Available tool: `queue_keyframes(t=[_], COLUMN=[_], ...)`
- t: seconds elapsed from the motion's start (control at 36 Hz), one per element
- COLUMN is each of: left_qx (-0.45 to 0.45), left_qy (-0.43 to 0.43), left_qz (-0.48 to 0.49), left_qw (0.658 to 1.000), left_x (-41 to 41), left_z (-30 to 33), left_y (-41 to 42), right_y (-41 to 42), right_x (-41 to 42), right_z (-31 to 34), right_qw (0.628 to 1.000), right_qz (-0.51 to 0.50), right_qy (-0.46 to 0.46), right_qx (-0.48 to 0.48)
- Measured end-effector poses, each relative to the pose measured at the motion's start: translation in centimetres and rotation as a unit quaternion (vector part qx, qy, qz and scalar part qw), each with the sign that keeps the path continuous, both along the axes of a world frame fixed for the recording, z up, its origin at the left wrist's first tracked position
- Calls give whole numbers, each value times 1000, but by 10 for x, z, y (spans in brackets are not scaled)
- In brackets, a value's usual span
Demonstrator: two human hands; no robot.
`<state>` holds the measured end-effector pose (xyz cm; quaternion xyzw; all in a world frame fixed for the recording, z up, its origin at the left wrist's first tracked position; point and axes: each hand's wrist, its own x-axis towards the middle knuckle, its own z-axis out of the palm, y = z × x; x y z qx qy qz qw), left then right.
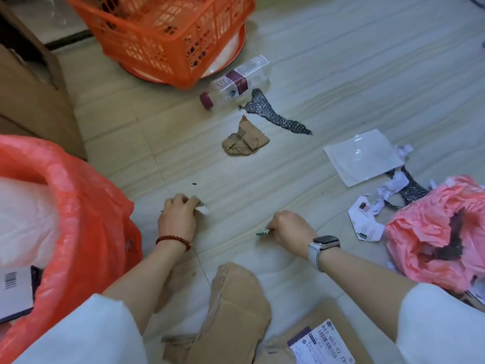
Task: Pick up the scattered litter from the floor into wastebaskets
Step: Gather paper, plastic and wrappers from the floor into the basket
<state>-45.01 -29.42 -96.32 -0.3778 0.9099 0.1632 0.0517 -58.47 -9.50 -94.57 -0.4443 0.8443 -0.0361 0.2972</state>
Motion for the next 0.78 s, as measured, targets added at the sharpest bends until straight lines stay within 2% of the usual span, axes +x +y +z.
queue_keyframes(t=[0.08, 0.17, 0.25, 0.36, 0.53, 0.61, 0.69, 0.78], left_qx=[18, 41, 60, 23, -49, -62, -44, -34], left_qy=[11, 86, 195, 251, 280, 249, 199, 167], left_qz=[14, 46, 63, 48, 128, 181, 212, 219], left_qw=[1000, 994, 977, 967, 950, 949, 956, 961], left_x=[1, -8, -16, -15, 33, 73, 108, 131], left_z=[11, 43, 95, 173, 246, 262, 268, 264], left_y=[10, 21, 25, 13, -35, -57, -73, -80], right_y=[-4, -14, -26, -59, -131, -158, -178, -186], right_x=[-1, -6, -15, -17, 34, 69, 101, 118], right_z=[9, 34, 69, 121, 185, 204, 211, 212], right_qw=[997, 981, 962, 917, 864, 833, 842, 885], right_qz=[-59, -143, -195, -252, -191, -155, -95, 5], right_qy=[-20, -43, -83, -158, -300, -369, -383, -351], right_qx=[-48, -122, -170, -265, -357, -382, -367, -307])
